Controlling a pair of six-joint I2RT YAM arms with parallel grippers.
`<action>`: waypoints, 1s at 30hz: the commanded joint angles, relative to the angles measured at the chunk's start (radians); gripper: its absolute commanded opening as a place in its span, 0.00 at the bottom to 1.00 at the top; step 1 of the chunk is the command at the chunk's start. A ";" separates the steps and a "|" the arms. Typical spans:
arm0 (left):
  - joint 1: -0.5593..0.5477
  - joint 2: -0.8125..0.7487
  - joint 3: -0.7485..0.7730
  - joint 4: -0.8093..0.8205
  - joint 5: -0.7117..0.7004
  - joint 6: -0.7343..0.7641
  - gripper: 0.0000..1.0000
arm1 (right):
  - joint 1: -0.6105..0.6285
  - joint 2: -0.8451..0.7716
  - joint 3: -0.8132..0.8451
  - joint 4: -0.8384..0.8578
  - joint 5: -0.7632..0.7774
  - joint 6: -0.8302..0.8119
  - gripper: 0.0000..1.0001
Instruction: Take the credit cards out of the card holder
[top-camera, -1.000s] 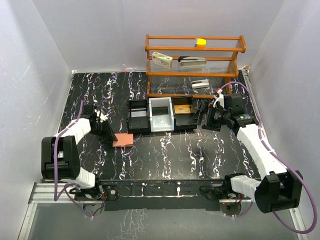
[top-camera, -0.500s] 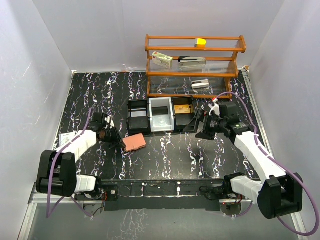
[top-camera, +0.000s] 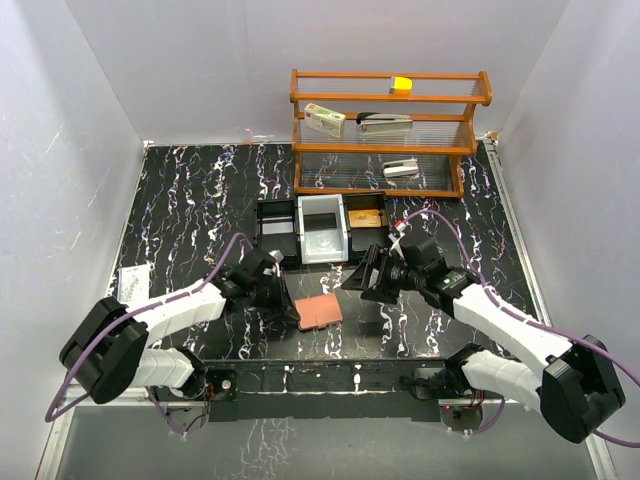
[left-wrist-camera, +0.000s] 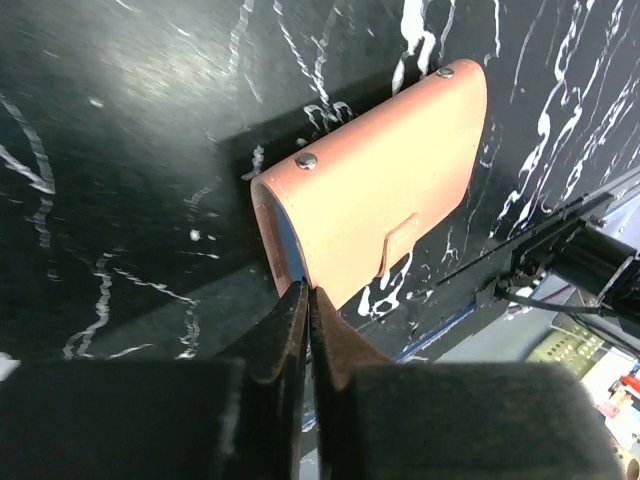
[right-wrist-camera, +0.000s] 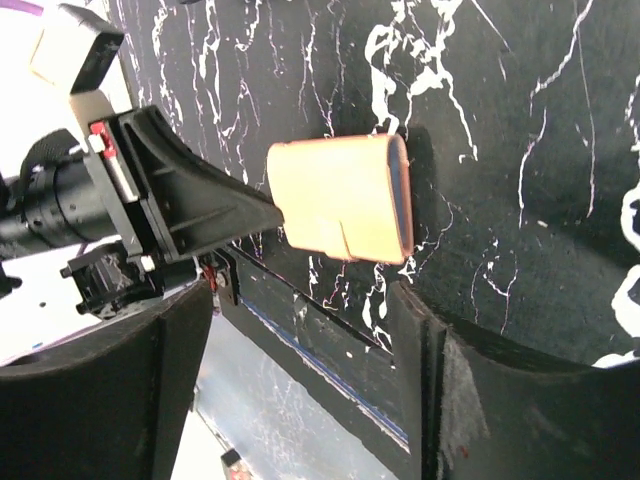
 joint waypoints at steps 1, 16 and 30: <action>-0.095 -0.016 0.026 0.040 -0.113 -0.167 0.10 | 0.061 -0.062 -0.070 0.140 0.136 0.176 0.65; -0.097 0.000 0.117 -0.057 -0.141 -0.063 0.49 | 0.088 0.241 -0.106 0.315 -0.033 0.084 0.44; -0.099 0.086 0.097 -0.005 -0.086 -0.045 0.29 | 0.088 0.352 -0.049 0.346 -0.103 0.009 0.06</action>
